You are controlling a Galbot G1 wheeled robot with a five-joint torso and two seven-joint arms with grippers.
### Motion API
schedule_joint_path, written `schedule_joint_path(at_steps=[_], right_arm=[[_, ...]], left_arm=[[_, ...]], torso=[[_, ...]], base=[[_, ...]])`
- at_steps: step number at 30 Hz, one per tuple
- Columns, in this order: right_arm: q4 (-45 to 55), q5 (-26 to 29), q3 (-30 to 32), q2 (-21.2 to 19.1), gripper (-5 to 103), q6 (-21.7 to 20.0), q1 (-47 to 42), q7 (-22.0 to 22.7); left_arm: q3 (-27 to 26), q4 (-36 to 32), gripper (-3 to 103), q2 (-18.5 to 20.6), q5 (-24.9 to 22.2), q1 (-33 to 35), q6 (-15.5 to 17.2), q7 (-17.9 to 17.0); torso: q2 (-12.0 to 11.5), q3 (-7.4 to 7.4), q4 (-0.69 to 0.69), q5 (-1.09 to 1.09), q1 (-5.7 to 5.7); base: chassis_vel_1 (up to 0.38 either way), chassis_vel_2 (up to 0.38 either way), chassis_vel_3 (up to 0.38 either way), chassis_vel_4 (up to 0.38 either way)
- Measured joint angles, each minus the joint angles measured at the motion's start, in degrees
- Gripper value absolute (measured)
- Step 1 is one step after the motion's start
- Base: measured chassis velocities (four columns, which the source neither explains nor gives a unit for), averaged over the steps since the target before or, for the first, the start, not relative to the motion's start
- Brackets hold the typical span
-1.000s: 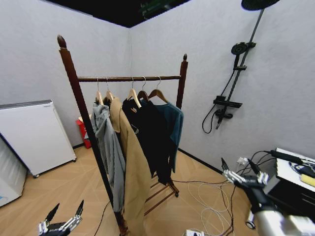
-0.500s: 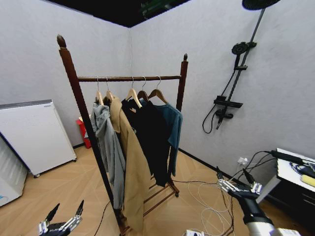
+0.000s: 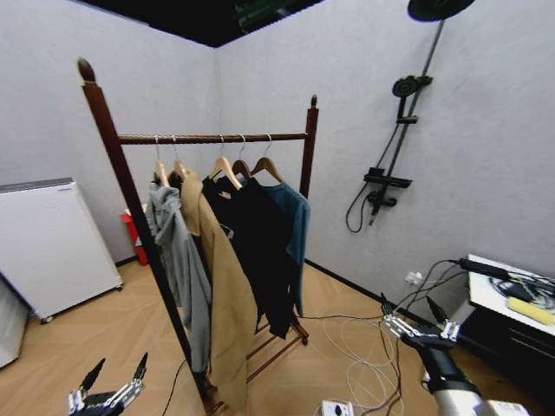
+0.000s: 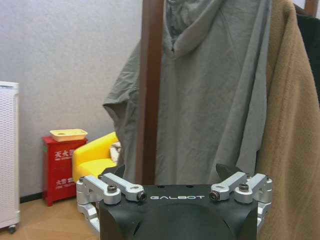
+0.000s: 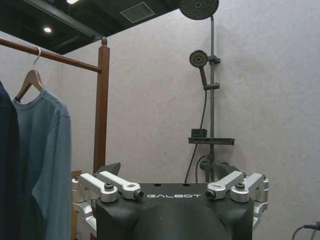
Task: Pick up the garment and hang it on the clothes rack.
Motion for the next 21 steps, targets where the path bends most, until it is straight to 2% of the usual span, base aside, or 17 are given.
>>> schedule_joint_path(at_steps=[21], right_arm=[[-0.1,0.1,0.0,0.0,100,-0.1,0.1,0.0]], left_arm=[[0.0,0.0,100,0.0,0.0,0.0,0.0,0.0]], torso=[[0.0,0.00,0.00,-0.01,0.00]], base=[[-0.111,-0.110,-0.113,-0.115]])
